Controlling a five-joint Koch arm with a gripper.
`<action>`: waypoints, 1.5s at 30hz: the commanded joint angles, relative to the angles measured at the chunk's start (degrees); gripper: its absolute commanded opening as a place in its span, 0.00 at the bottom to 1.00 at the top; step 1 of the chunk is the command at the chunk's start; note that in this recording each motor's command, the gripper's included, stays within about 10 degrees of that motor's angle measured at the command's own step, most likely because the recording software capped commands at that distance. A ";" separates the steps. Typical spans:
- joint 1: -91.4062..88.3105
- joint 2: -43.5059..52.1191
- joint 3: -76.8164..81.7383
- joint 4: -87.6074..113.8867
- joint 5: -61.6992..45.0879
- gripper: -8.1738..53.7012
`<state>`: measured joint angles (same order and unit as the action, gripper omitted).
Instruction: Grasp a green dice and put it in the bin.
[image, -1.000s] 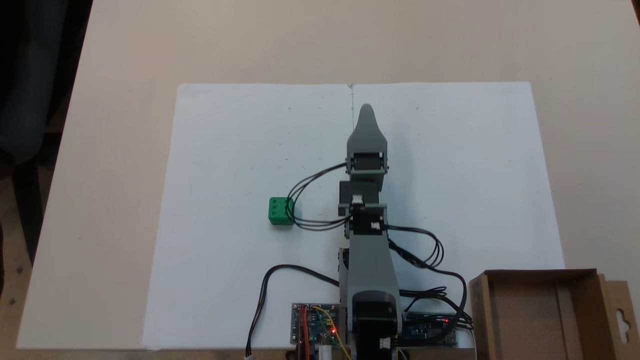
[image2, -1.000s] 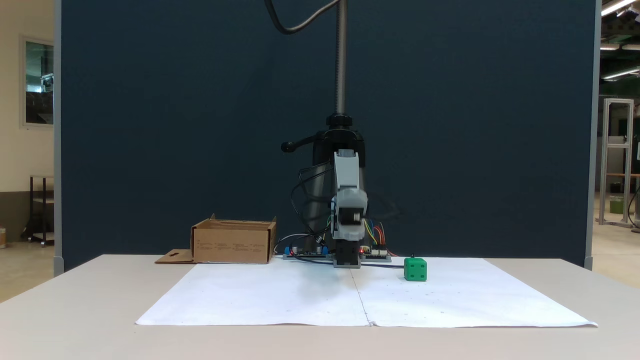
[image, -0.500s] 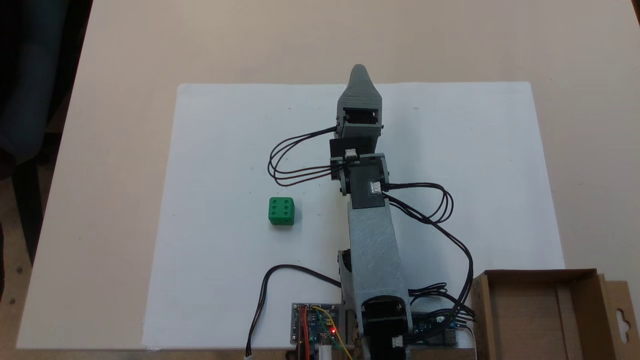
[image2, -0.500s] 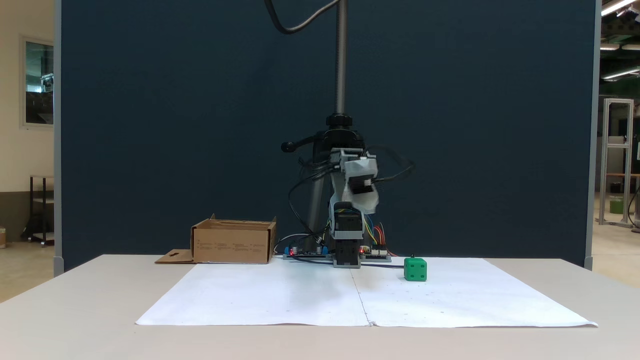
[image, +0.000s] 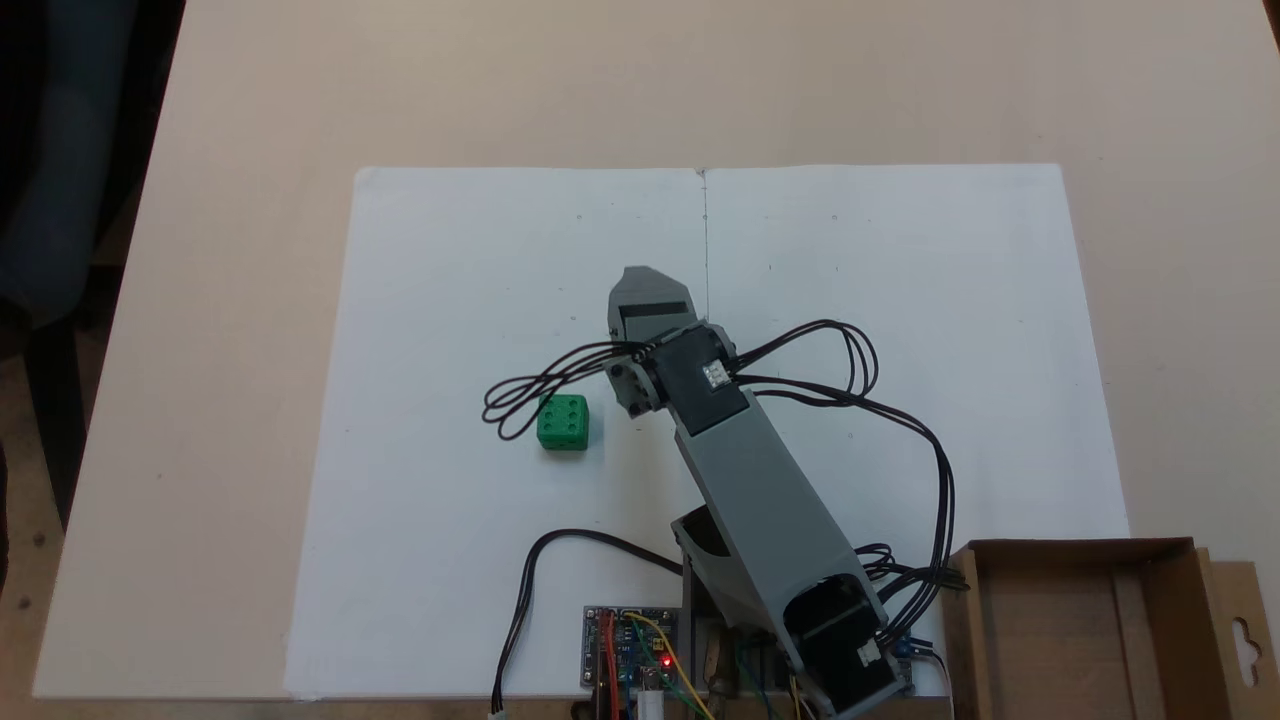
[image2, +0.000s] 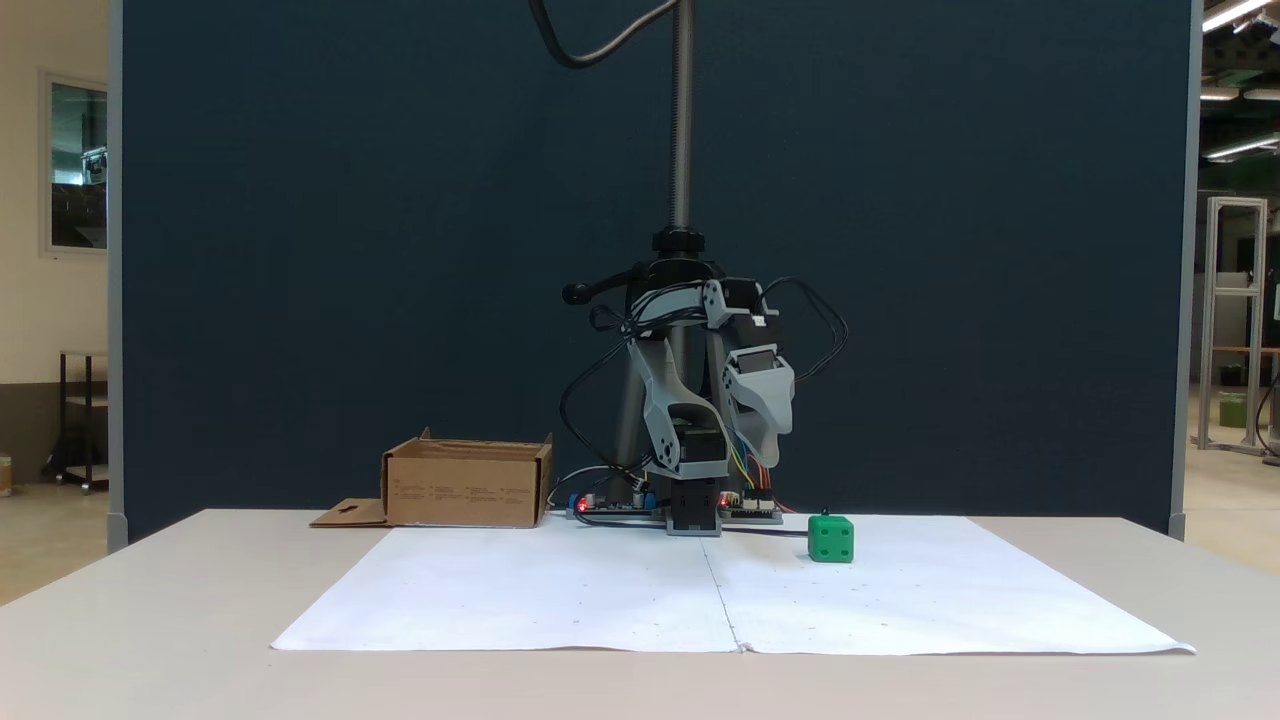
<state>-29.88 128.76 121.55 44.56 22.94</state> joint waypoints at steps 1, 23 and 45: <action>-2.55 -0.26 -3.43 9.12 5.45 0.87; -4.04 -8.88 -6.68 18.63 7.21 0.84; -18.37 -13.97 -6.68 6.15 27.60 0.83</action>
<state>-47.02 114.52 118.30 53.09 44.30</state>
